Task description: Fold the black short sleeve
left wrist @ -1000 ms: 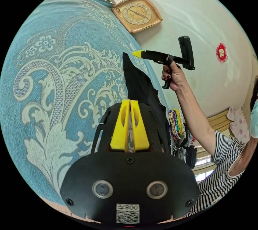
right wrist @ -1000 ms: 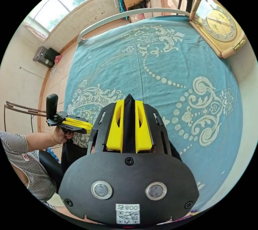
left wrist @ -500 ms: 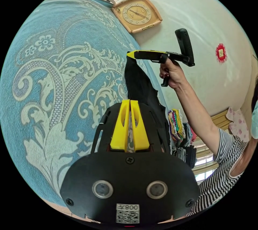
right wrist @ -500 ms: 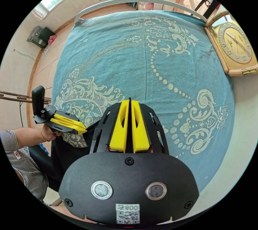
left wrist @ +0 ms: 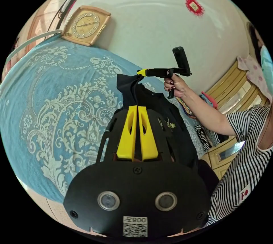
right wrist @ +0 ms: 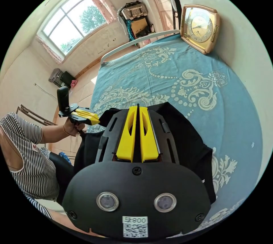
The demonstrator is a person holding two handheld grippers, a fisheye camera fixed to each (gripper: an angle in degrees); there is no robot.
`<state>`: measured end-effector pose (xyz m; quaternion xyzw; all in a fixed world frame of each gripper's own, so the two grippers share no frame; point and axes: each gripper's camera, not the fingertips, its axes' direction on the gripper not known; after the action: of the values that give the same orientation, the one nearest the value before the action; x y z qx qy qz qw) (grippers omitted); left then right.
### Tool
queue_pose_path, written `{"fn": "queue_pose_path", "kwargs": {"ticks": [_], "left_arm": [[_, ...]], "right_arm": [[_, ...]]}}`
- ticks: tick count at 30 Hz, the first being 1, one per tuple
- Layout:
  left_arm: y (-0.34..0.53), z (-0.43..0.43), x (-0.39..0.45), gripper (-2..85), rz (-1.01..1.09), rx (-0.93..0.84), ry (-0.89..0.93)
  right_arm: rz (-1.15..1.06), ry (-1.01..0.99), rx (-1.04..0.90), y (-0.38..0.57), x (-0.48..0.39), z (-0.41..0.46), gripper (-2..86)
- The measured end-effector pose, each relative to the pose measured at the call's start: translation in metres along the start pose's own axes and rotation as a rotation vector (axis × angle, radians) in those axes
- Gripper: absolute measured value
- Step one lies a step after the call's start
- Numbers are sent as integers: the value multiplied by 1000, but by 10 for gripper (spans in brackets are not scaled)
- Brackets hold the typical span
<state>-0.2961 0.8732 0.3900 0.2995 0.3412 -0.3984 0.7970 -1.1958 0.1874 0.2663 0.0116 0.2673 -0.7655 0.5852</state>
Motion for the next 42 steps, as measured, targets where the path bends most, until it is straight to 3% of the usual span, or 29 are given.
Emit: {"fn": "queue_pose_path", "kwargs": {"ticks": [10,14,23,29,36,42], "left_arm": [[8,98,76,9,130,-270,-154],[13,114,81,18,117,-306,-127],[11,95,43,75,-97,-187,-33],[3,120,-19,74,-310,-167,74],[-1,132,-43,36,-360,-167,72],[2,104,-51,25,-373,-31,17]], "right_arm": [[223,-139,-55,108,115,22,14],[254,-156,-103,134,141,34,22],[432,-210,78,147,225,13,76],[541,-286,67,111,286,37,88],[584,-309,-49,83,325,73,72],[488,-319,6,63,330,80,20]]}}
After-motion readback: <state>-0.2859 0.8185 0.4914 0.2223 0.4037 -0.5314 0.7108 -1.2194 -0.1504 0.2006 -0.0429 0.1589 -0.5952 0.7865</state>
